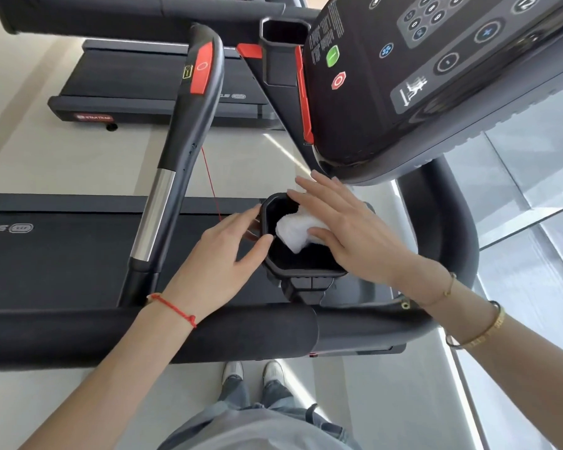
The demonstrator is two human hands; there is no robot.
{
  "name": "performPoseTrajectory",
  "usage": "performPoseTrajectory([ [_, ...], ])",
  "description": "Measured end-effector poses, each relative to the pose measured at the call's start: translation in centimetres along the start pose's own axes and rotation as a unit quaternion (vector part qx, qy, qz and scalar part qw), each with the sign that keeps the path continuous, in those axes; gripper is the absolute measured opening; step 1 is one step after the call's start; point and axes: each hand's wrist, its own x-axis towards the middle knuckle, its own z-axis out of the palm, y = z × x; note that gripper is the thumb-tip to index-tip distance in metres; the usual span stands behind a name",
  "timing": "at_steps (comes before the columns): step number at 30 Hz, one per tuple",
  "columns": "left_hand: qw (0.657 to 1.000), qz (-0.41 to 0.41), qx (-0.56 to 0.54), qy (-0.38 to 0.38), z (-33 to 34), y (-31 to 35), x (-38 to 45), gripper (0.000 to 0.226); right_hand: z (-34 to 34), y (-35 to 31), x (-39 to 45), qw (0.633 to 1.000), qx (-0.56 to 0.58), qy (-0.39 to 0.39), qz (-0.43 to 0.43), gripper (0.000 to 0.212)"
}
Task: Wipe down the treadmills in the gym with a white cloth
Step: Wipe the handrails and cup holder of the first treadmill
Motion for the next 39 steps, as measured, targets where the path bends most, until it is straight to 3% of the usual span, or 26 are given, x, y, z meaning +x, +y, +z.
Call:
performPoseTrajectory([
  [8, 1.0, 0.004, -0.001, 0.0, 0.1, -0.2, 0.1, 0.06, -0.8, 0.6, 2.1, 0.999, 0.018, -0.037, -0.03, 0.059],
  [14, 1.0, -0.002, -0.004, -0.003, 0.0, -0.2, 0.0, 0.062, -0.8, 0.6, -1.0, 0.995, 0.068, -0.015, 0.064, 0.058],
  [19, 1.0, 0.002, -0.001, 0.0, 0.0, -0.1, 0.2, 0.055, -0.4, -0.6, 2.9, 0.996, -0.082, -0.031, -0.003, 0.054],
  [23, 1.0, 0.001, -0.001, 0.006, 0.0, 0.0, 0.0, 0.052, -0.1, -0.8, 2.7, 0.993, -0.115, -0.026, -0.008, 0.054],
  [30, 0.998, 0.0, 0.055, 0.001, -0.4, 1.1, -0.6, 0.055, 0.3, -1.2, -3.6, 0.985, 0.103, 0.032, 0.136, 0.053],
  [34, 0.996, 0.008, 0.09, 0.009, -1.2, 2.2, -1.4, 0.055, -1.2, -1.1, -6.3, 0.965, 0.229, 0.031, 0.127, 0.051],
  [39, 0.994, 0.018, 0.103, 0.027, -2.1, 3.2, -3.7, 0.053, -2.8, -0.9, -9.0, 0.96, 0.268, -0.017, 0.074, 0.046],
])
